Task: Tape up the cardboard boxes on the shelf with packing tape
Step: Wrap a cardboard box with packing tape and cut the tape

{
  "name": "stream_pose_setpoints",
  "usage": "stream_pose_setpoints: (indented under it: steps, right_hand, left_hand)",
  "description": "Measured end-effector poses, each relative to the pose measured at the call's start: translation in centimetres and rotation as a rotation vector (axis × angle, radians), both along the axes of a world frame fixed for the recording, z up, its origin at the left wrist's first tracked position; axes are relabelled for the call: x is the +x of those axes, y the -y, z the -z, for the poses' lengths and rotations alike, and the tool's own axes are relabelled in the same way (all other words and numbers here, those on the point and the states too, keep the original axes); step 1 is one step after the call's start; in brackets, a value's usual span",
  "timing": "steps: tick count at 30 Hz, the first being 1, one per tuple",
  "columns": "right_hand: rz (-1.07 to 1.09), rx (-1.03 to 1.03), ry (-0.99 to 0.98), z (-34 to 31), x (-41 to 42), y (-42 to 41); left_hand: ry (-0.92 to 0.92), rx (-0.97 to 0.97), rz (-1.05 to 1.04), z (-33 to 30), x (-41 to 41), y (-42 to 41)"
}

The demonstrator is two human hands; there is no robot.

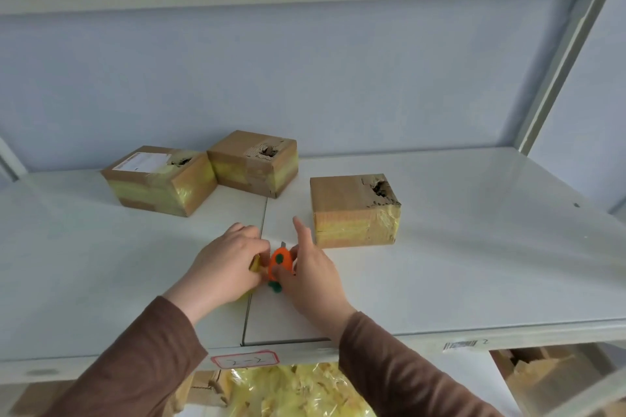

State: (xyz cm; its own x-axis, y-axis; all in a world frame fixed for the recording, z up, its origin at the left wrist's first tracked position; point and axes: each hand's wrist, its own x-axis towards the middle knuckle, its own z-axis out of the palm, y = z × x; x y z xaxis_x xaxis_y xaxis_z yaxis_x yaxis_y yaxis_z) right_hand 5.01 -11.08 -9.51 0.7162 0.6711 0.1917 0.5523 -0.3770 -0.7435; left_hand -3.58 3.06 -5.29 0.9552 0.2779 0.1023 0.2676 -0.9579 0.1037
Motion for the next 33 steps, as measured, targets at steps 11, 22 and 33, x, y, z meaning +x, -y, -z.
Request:
stream_pose_setpoints:
  steps: [11,22,33]
  right_hand:
    - [-0.114,0.373,-0.467,-5.1,2.3,4.3]
    - [0.095,0.198,0.117,-7.8,4.6,8.4]
    - [0.017,0.469,-0.290,-6.3,4.4,12.8]
  left_hand:
    - [0.388,-0.704,0.110,-1.5,2.0,4.1]
    - [0.320,-0.853,0.176,-2.3,5.9,8.3]
    - [0.469,-1.416,0.006,-2.9,7.2,9.2]
